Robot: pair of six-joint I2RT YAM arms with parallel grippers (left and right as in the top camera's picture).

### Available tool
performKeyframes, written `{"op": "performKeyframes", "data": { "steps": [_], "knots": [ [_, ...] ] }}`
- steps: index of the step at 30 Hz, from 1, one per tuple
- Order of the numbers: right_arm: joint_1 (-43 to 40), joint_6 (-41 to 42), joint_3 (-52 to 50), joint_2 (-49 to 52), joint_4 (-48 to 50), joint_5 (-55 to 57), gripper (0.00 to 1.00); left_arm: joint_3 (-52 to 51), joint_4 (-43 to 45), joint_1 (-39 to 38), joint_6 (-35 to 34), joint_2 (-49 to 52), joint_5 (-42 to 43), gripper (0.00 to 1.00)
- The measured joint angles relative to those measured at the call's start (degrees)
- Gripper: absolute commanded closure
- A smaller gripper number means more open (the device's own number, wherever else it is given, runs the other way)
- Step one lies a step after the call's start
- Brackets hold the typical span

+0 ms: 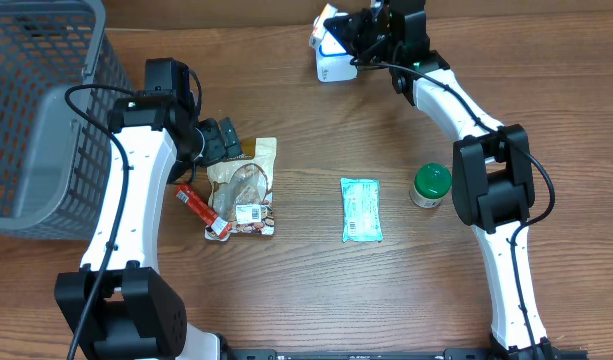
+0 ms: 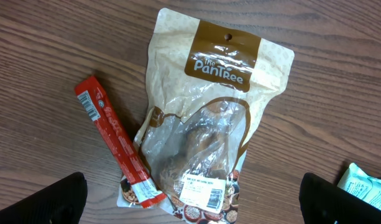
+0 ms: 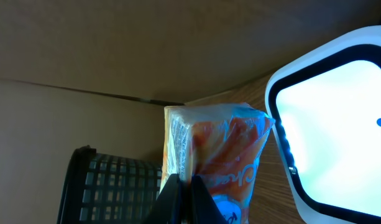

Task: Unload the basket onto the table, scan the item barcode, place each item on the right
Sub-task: 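Hold the Kleenex pack in front of the scanner window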

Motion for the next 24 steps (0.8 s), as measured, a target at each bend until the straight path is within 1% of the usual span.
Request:
{"op": "performKeyframes", "data": {
  "steps": [4,11,14,24],
  "knots": [
    [0.0,-0.4,0.0,0.0,-0.6,0.6,0.96,0.0,0.0,0.0,0.0,0.0,0.0,0.00],
    [0.0,-4.5,0.0,0.0,-3.7,3.0,0.96,0.0,0.0,0.0,0.0,0.0,0.0,0.00],
    [-0.1,-5.0,0.0,0.0,-4.9,4.6,0.96,0.0,0.0,0.0,0.0,0.0,0.0,0.00],
    [-0.3,-5.7,0.0,0.0,-4.9,6.3,0.96,0.0,0.0,0.0,0.0,0.0,0.0,0.00]
  ]
}}
